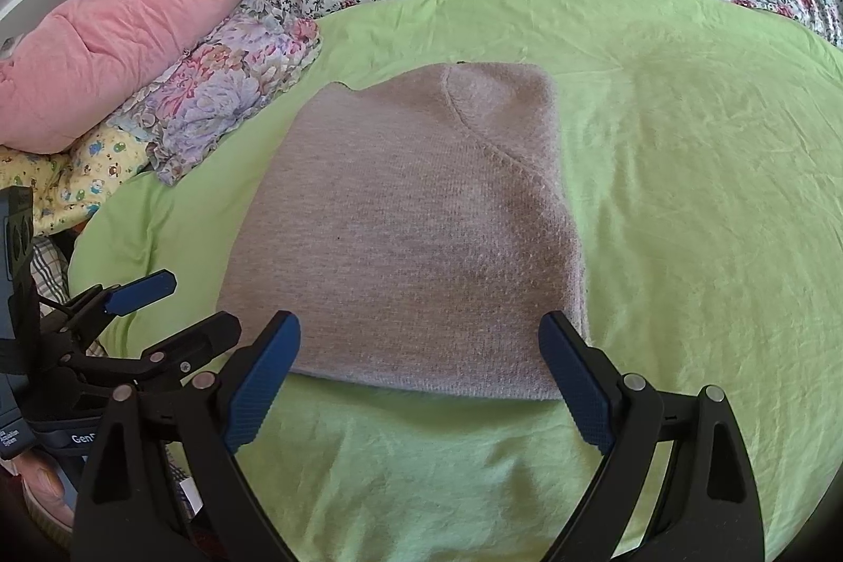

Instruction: Fold small clothes

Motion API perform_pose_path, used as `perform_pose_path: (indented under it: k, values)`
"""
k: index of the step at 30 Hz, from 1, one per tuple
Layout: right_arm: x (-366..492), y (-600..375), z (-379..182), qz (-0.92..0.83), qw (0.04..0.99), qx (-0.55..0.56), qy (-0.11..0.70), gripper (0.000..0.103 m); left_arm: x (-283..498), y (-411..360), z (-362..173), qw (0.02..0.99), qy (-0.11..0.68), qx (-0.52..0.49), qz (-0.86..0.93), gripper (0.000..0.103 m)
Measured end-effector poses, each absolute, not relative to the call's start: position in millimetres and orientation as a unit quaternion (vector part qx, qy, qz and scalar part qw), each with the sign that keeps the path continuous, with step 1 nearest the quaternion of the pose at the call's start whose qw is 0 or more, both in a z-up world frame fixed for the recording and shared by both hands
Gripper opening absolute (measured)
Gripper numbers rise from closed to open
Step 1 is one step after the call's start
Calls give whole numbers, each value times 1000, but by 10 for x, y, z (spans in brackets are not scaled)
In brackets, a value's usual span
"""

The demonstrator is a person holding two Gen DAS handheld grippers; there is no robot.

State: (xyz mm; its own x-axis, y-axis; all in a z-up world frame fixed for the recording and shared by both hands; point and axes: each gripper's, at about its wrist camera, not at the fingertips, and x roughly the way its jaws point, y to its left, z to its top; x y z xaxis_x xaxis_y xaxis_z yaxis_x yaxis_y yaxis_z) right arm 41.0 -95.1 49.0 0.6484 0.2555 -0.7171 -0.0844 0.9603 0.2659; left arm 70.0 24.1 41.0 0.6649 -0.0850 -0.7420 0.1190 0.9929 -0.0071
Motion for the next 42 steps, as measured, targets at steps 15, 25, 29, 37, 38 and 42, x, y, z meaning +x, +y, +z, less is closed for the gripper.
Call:
perform_pose_path:
  k: [15, 25, 29, 37, 38, 42]
  values:
    - [414, -963, 490, 96, 901, 106, 409, 92, 701, 234, 400, 911, 408, 16, -57, 95]
    - [418, -960, 490, 97, 901, 107, 410, 92, 684, 227, 407, 911, 408, 13, -59, 95]
    - [420, -966, 488, 97, 901, 106, 410, 92, 671, 225, 417, 911, 408, 13, -60, 95]
    - [417, -962, 487, 96, 901, 107, 409, 92, 659, 213, 423, 912, 407, 12, -59, 95]
    - [413, -951, 492, 96, 901, 107, 409, 92, 658, 210, 423, 912, 407, 12, -59, 95]
    - [413, -952, 496, 96, 901, 107, 409, 92, 658, 209, 423, 912, 407, 12, -59, 95]
